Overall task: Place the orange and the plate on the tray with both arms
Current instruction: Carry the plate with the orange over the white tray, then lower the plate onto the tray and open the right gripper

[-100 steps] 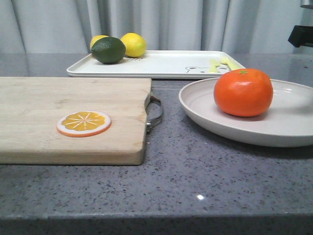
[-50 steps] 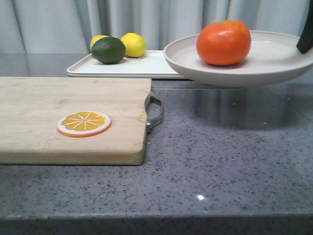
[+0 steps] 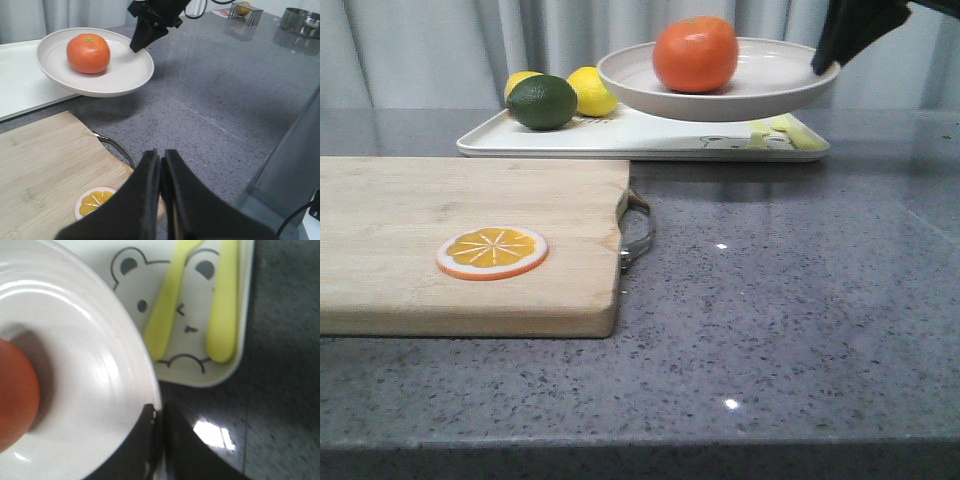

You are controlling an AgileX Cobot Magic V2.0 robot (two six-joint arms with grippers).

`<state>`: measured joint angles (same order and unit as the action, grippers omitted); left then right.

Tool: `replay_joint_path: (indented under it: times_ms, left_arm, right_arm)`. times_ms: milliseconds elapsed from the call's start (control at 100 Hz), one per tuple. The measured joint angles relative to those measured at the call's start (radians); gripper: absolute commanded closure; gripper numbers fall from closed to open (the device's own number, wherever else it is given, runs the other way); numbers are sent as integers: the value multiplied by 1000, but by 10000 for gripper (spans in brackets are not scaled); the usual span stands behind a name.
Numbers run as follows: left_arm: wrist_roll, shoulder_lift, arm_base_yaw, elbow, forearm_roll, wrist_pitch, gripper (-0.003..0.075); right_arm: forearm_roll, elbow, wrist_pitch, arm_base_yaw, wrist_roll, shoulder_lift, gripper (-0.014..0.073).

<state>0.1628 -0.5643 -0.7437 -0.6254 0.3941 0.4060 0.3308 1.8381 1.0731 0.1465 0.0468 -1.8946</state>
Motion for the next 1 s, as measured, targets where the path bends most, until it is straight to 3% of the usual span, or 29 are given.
replay_joint_path:
  times_ms: [280,490,1000]
  left_arm:
    - [0,0,0,0,0,0,741]
    - [0,0,0,0,0,0,741]
    - [0,0,0,0,0,0,741]
  right_arm:
    - [15,397,112,22,6,-282,652]
    - [24,565,122,22,13,-412,652]
    - [75,621,40,22,44,-511,652]
